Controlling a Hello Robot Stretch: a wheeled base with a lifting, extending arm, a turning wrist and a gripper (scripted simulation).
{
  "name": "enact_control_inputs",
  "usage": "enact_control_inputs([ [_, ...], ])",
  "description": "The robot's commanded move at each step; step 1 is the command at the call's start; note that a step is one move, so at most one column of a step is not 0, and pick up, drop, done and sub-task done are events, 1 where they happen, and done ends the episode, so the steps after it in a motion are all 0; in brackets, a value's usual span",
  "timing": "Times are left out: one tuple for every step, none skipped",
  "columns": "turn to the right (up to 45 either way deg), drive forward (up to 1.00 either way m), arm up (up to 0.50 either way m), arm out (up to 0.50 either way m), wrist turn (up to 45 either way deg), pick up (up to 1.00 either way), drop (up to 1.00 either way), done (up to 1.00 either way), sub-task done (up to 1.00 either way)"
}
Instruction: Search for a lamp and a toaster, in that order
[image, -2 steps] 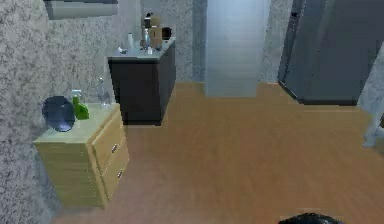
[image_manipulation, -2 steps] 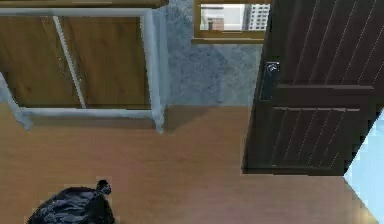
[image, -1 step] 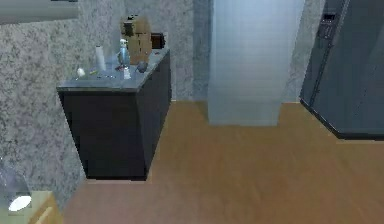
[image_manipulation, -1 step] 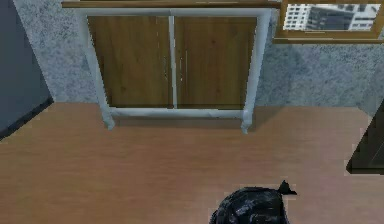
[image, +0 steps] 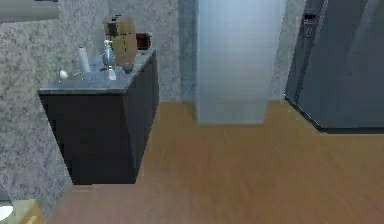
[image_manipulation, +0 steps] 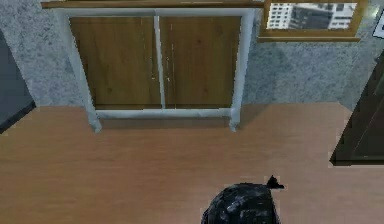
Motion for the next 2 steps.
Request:
enact_control_inputs([
  [0.0,1.00,0.00,0.00,0.0,0.00,0.00,0.00,0.00],
  [0.0,0.90,0.00,0.00,0.0,0.00,0.00,0.00,0.00],
])
